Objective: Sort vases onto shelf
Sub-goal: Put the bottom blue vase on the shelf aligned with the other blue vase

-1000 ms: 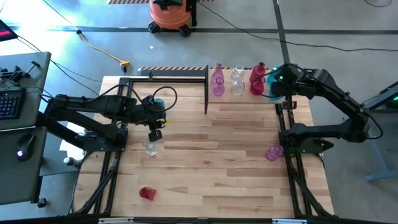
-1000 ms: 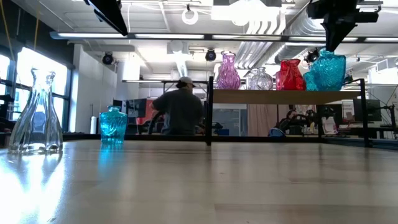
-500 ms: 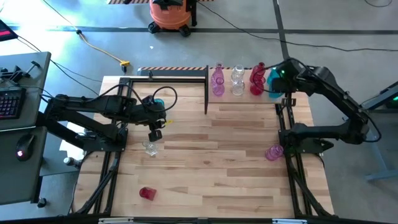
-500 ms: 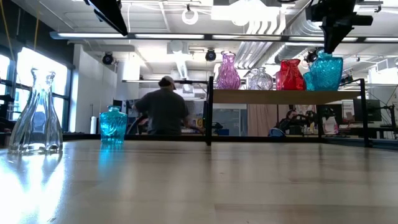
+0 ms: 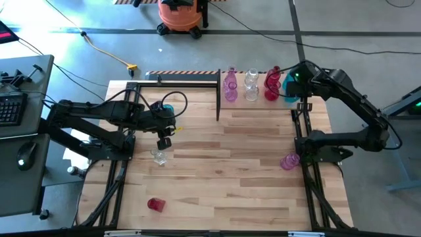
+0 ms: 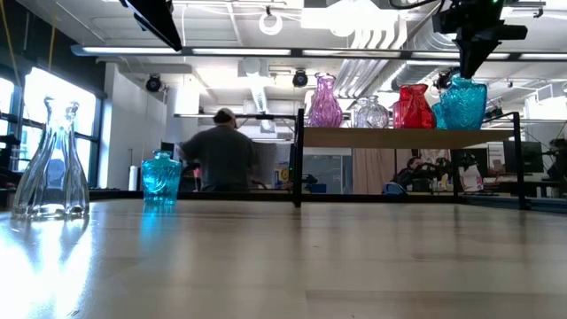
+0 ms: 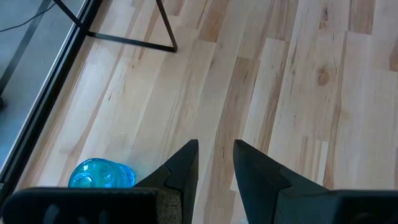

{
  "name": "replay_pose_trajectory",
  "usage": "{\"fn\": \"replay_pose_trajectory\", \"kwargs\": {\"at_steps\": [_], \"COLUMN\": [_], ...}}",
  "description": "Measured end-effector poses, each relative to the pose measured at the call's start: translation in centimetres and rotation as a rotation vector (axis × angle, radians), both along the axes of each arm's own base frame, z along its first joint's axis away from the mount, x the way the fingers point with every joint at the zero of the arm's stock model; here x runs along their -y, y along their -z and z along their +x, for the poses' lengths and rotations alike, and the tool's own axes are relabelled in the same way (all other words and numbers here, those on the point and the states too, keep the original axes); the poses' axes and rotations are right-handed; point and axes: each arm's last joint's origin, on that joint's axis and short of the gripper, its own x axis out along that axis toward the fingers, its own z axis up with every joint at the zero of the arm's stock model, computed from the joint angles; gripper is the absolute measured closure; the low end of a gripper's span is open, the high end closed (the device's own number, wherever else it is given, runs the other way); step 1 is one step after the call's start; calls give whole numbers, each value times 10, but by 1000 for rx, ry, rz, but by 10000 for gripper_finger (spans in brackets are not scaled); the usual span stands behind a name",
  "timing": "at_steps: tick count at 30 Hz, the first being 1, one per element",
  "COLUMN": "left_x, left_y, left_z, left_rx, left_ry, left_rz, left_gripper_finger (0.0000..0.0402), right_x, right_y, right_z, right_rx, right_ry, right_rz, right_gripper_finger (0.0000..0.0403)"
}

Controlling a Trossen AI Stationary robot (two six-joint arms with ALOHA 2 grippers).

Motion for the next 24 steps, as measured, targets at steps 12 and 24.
{"fn": "replay_pose_trajectory", "kwargs": {"at_steps": [12, 24], "left_x": [0, 0], "left_y": [0, 0], "left_z": [0, 0], "left_rx": [0, 0], "left_ry": [0, 0], "left_rz": [0, 0], "left_gripper_finger": [312, 312], "right_x": [-1, 3], "right_y": [0, 0], "right_z": [0, -2], "right_rx": [9, 48], "right_ry": [-13, 12], "right_rz": [16, 38], "right_gripper_finger": [379, 371]}}
